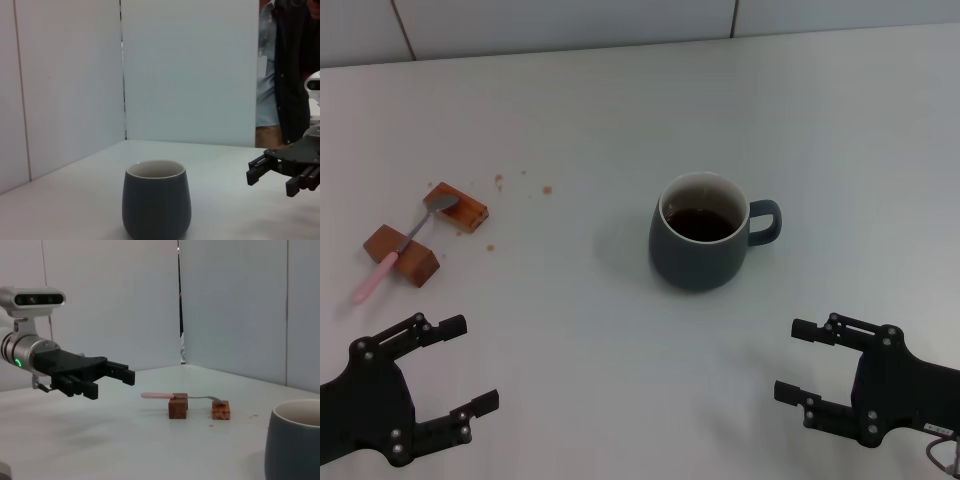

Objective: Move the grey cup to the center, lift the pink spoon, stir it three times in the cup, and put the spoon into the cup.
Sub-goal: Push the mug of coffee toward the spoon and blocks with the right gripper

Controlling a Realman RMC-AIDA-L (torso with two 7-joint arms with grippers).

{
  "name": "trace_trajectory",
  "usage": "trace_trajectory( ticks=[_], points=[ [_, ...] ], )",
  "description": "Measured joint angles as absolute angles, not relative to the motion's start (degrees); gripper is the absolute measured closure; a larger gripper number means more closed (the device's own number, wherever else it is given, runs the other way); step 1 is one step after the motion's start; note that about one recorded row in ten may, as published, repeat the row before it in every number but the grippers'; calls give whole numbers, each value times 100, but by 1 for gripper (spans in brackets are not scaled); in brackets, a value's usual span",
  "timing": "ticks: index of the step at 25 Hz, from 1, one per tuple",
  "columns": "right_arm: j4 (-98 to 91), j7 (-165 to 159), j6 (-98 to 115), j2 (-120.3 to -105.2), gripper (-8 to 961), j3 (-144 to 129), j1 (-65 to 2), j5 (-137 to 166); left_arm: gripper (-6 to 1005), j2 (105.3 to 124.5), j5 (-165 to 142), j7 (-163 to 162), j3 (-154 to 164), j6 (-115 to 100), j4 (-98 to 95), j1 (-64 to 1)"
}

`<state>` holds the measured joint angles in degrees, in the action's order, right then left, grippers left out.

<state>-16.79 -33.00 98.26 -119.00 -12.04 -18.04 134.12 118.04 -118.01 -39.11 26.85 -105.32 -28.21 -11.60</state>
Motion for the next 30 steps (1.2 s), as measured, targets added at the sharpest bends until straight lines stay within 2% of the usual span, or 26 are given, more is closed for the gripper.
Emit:
trace_trajectory(
  ticks=[10,16,20,26,30],
  points=[
    [-1651,-3397,9776,-11900,316,-1212,-1812,13362,186,11803,-11803,-3910,2686,-10552,-2822,-1165],
    [-1451,-3030,9740,-11909,506,-1187,-1764,12993,187,11797,-11804,-3911,2663,-10570,-2849,-1178],
    [-1259,-2540,9722,-11909,599,-1186,-1677,12539,187,11796,-11804,-3911,2661,-10574,-2858,-1178],
    [-119,-703,9197,-11938,738,-1186,-1533,10345,187,11784,-11804,-3911,2661,-10592,-2879,-1177],
    [297,-114,8896,-11945,885,-1187,-1676,9726,187,11780,-11803,-3911,2655,-10607,-2882,-1179]
  ],
)
